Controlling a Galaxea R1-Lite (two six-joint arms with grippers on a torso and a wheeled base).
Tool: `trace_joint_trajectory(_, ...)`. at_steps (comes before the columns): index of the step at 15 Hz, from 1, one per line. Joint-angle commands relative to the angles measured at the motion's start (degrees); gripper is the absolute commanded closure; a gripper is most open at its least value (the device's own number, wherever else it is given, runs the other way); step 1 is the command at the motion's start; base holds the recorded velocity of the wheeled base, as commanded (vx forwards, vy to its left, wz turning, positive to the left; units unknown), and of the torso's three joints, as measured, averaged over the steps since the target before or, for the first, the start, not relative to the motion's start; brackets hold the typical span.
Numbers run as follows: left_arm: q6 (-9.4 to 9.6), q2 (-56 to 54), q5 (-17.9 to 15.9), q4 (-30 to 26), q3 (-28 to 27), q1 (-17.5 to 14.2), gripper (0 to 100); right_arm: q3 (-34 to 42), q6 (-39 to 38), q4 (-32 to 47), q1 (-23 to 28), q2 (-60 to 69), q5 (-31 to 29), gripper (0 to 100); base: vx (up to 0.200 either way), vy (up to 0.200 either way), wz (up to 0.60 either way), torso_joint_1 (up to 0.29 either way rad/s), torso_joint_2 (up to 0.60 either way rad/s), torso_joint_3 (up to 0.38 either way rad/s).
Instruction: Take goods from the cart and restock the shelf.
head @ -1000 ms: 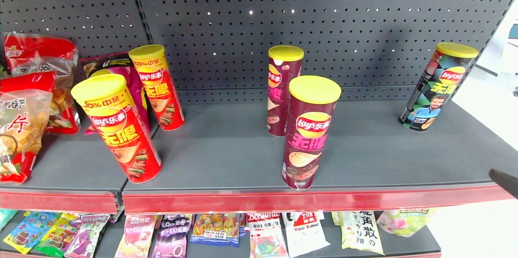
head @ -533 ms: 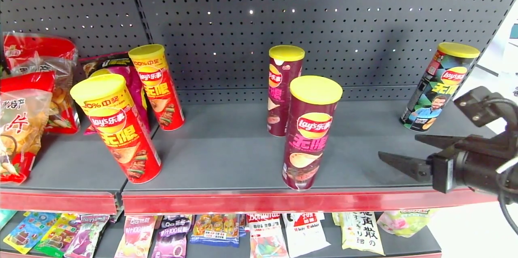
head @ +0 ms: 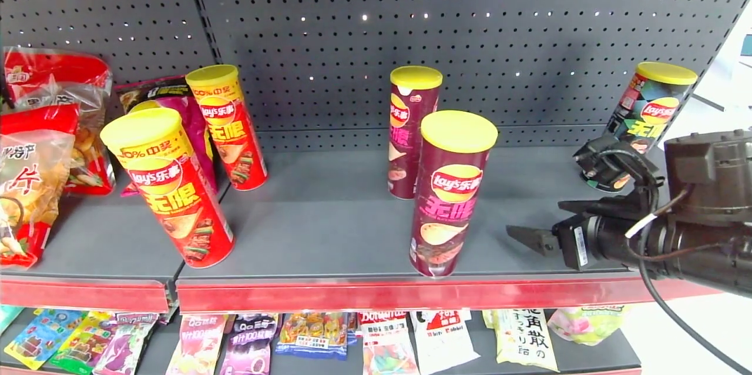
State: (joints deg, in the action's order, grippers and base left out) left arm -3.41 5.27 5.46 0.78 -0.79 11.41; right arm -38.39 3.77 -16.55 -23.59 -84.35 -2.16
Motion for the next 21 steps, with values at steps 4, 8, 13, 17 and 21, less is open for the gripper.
trace_joint_trajectory(4,-0.1,0.18,0.08,0.01,0.0,0.02,0,-1.95,-0.08,0.03,-3.57,-3.81,-0.13,0,0.0,0.0,0.0,0.0,0.0,0.0)
trace_joint_trajectory(8,-0.19,0.18,0.08,0.01,0.0,0.02,0,-3.01,-0.08,0.03,-5.68,-5.21,-0.22,0,0.0,0.0,0.0,0.0,0.0,0.0)
trace_joint_trajectory(13,-0.37,0.18,-0.01,0.01,0.0,0.02,0,-4.59,-0.16,0.03,-8.14,-6.71,-0.3,0,0.0,0.0,0.0,0.0,0.0,0.0)
trace_joint_trajectory(17,-0.37,0.18,-0.01,0.01,0.0,0.02,0,-5.21,-0.16,0.03,-9.46,-7.59,-0.3,0,0.0,0.0,0.0,0.0,0.0,0.0)
trace_joint_trajectory(21,-0.37,0.18,-0.01,0.01,0.0,0.02,0,-6.17,-0.16,0.03,-9.9,-8.73,-0.92,0,0.0,0.0,0.0,0.0,0.0,0.0)
